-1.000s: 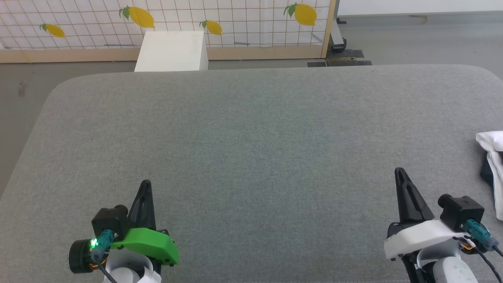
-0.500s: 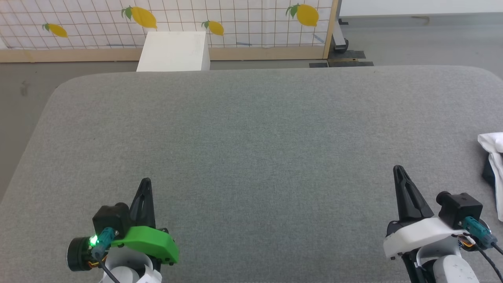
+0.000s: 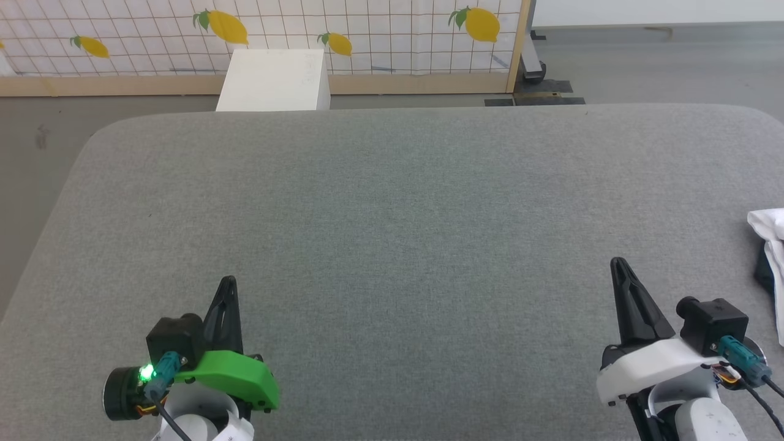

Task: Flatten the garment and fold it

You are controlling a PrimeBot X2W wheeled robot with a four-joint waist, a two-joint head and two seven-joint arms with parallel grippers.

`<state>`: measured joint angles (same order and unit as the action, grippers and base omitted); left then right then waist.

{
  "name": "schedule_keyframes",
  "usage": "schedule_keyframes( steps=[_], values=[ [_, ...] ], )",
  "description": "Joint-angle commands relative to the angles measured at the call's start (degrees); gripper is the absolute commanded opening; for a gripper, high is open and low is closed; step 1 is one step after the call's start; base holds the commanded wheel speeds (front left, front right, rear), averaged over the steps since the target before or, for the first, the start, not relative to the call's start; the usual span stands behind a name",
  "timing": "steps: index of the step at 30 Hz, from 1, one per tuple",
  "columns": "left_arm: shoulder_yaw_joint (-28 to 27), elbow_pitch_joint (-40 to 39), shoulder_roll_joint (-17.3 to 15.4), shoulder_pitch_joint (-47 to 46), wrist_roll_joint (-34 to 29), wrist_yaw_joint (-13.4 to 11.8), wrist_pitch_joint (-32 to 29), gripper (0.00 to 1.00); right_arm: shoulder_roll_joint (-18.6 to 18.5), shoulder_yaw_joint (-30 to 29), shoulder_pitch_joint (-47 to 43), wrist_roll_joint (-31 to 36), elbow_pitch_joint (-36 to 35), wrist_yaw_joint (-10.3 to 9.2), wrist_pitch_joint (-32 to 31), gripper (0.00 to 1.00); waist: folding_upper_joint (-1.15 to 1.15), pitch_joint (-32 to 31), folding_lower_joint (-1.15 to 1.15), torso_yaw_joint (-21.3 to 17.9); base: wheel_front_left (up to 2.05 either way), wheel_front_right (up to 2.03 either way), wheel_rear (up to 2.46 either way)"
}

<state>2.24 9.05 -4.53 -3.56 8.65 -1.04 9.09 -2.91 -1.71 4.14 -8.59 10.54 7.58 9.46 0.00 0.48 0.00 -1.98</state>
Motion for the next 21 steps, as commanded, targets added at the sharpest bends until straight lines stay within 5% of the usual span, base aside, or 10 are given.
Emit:
schedule_keyframes(
  steps=[1, 21],
  values=[
    [-0.26, -0.46, 0.27, 0.75, -0.60, 0.26, -0.35, 0.00, 0.01, 0.15, -0.92, 0.60, -0.58, -0.03, -0.42, 0.00, 0.00, -0.01, 0.00, 0.03, 0.00, 0.00, 0.00],
    [-0.81, -2.83, 0.65, 1.53, -2.83, 0.48, -2.76, 0.00, 0.01, 0.58, -1.81, 2.80, -3.33, -0.04, -2.92, 0.00, 0.00, -0.14, 0.00, 0.57, 0.00, 0.00, 0.00]
  ],
)
